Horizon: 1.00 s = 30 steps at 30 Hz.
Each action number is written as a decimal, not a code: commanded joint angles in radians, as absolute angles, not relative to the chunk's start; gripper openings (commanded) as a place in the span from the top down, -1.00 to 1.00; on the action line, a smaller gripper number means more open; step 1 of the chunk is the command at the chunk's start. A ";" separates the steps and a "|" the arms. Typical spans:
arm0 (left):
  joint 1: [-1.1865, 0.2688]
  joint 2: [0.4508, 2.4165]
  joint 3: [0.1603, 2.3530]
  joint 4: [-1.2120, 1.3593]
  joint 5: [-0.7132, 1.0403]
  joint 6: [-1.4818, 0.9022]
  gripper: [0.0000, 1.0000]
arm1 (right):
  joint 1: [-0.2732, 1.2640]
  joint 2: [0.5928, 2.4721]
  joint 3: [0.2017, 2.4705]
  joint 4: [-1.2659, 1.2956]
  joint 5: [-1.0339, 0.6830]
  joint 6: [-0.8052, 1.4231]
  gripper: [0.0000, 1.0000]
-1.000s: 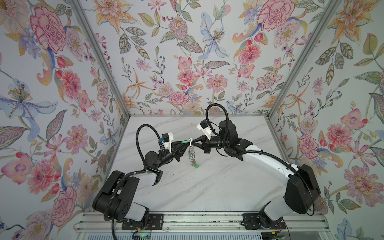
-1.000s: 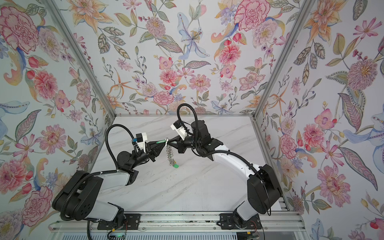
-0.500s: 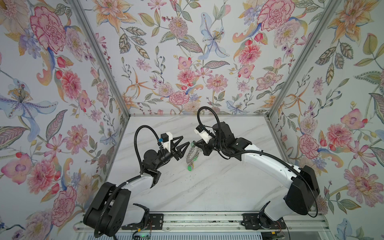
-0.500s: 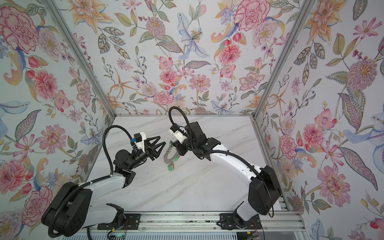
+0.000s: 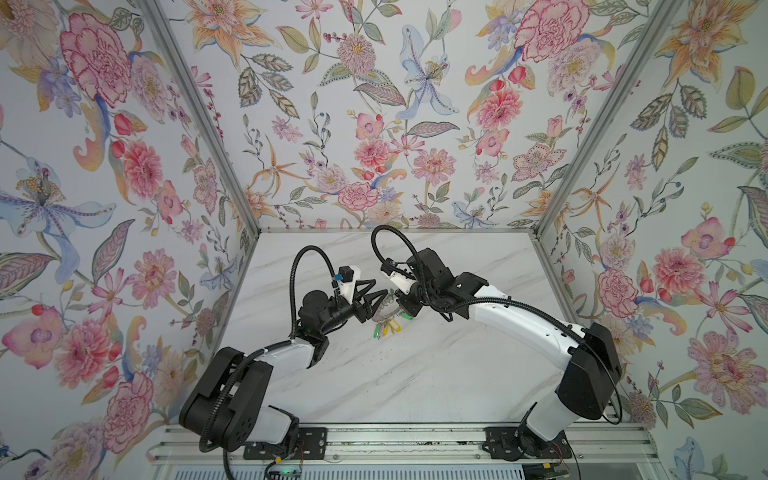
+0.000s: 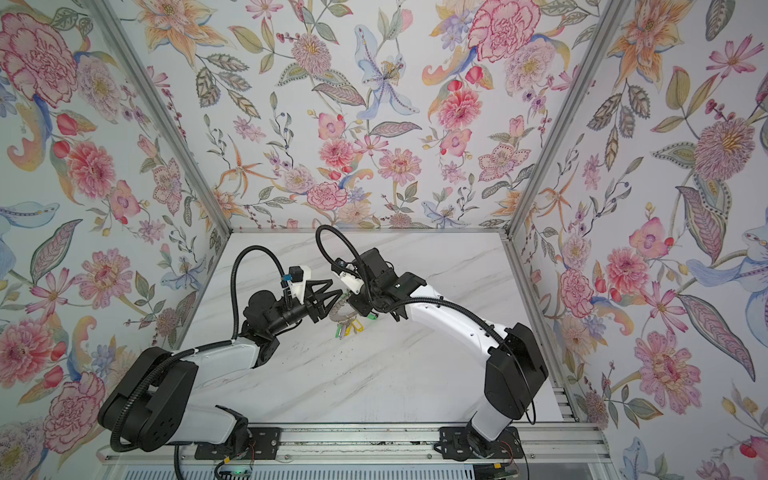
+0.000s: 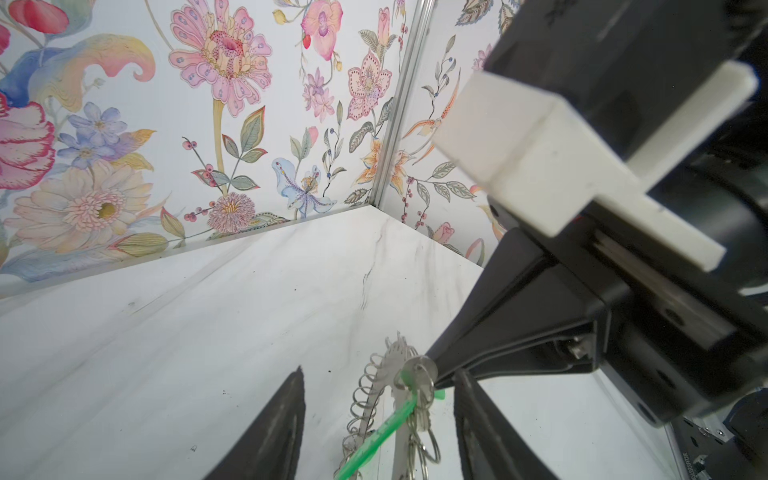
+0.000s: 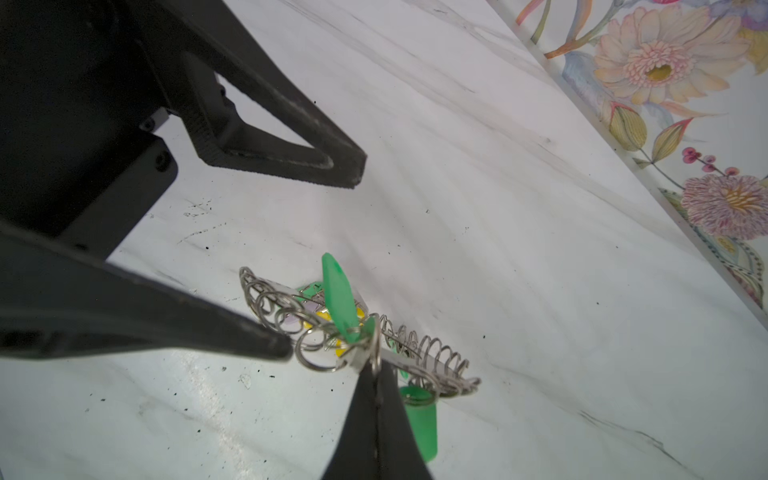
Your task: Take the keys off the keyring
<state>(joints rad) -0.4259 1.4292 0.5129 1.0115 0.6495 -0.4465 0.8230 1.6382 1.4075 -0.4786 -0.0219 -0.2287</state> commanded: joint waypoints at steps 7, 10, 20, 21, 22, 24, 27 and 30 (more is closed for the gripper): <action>-0.482 1.445 0.599 0.807 0.585 -0.300 -0.15 | 0.837 1.614 1.453 -0.446 -0.064 -0.232 1.00; -0.483 1.423 0.602 0.753 0.529 -0.267 -0.15 | 0.841 1.610 1.458 -0.448 -0.063 -0.230 1.00; -0.483 1.330 0.612 0.631 0.379 -0.206 -0.14 | 0.835 1.632 1.441 -0.451 -0.017 -0.229 1.00; -0.483 1.318 0.608 0.635 0.372 -0.209 -0.15 | 0.834 1.640 1.443 -0.458 -0.009 -0.229 1.00; -0.483 1.308 0.601 0.649 0.360 -0.214 -0.16 | 0.835 1.643 1.441 -0.461 -0.002 -0.229 1.00; -0.483 1.291 0.591 0.666 0.339 -0.221 -0.16 | 0.833 1.646 1.429 -0.459 -0.005 -0.227 1.00; -0.482 1.266 0.583 0.683 0.323 -0.237 -0.18 | 0.828 1.655 1.426 -0.459 -0.003 -0.219 1.00; -0.482 1.256 0.575 0.700 0.321 -0.242 -0.19 | 0.822 1.646 1.411 -0.452 -0.024 -0.215 1.00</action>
<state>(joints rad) -0.4789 1.2770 0.5831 0.6643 0.3569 -0.2348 0.8299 1.6444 1.4139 -0.4690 -0.0147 -0.2241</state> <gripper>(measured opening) 0.595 0.048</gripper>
